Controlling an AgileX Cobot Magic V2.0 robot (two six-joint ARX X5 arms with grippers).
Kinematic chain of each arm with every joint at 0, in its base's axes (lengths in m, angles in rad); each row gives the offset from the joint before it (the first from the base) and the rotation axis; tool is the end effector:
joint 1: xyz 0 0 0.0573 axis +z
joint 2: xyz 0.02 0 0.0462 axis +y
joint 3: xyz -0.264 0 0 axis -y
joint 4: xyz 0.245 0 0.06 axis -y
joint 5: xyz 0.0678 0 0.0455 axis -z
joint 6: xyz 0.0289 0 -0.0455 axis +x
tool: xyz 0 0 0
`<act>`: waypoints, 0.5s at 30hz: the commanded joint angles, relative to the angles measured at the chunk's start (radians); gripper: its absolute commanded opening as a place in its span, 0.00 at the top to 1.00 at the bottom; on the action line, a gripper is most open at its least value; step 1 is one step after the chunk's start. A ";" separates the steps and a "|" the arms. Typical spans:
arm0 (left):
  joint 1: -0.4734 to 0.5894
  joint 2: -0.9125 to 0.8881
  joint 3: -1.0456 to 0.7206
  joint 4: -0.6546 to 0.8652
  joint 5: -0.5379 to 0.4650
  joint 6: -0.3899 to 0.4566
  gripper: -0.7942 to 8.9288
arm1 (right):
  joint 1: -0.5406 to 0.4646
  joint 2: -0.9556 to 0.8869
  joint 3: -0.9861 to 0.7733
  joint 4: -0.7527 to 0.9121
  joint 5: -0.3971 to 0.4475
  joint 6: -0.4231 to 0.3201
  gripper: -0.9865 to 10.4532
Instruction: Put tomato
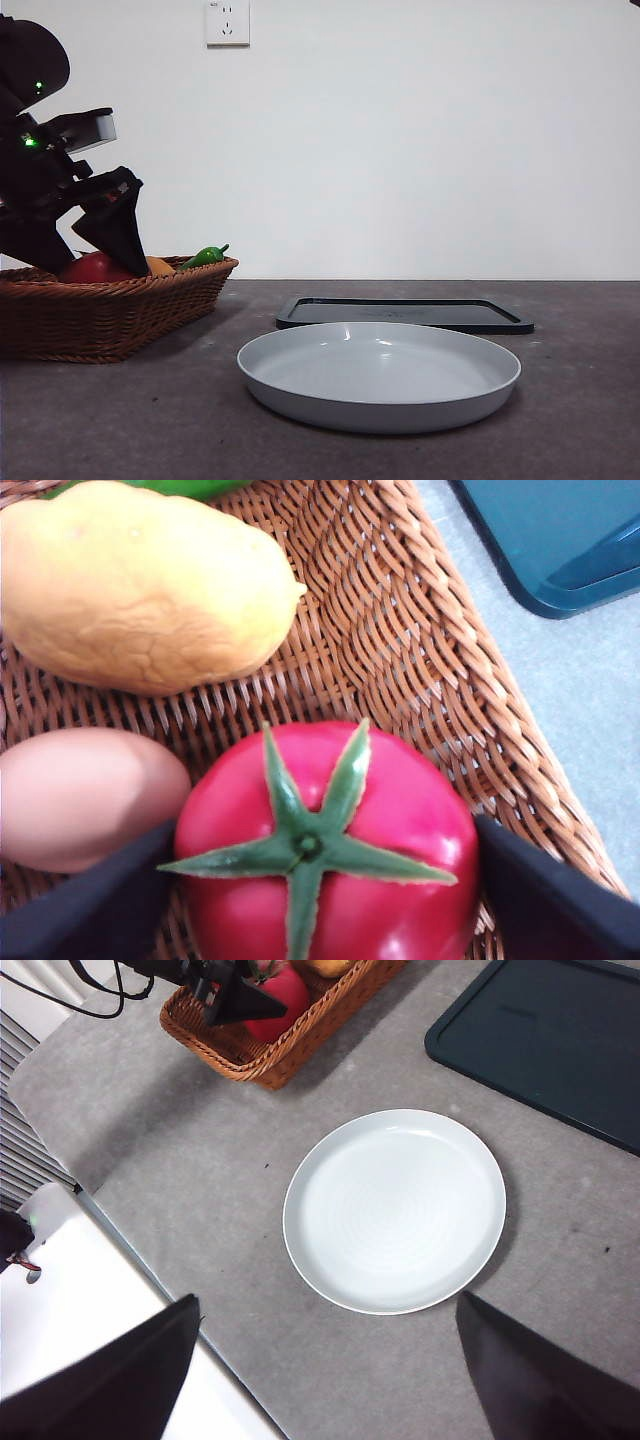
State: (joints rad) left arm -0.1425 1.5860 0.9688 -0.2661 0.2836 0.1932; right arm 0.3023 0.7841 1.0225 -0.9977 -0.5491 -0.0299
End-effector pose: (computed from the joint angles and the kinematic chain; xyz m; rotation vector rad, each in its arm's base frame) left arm 0.3148 -0.0533 0.2008 0.1150 0.8453 -0.4818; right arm 0.1139 0.0513 0.3424 0.0695 0.7635 0.8204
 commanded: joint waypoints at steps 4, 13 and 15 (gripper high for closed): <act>-0.004 0.015 0.026 -0.005 -0.003 0.000 0.59 | 0.006 0.006 0.022 0.009 -0.001 -0.004 0.56; -0.008 -0.079 0.094 -0.041 0.038 -0.045 0.61 | 0.006 0.006 0.022 0.009 0.000 -0.004 0.56; -0.017 -0.120 0.118 -0.058 0.050 -0.056 0.61 | 0.006 0.006 0.022 0.009 -0.001 -0.004 0.56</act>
State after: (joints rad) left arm -0.1524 1.4742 1.0557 -0.3294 0.3206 0.1543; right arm 0.3023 0.7841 1.0225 -0.9977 -0.5491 -0.0299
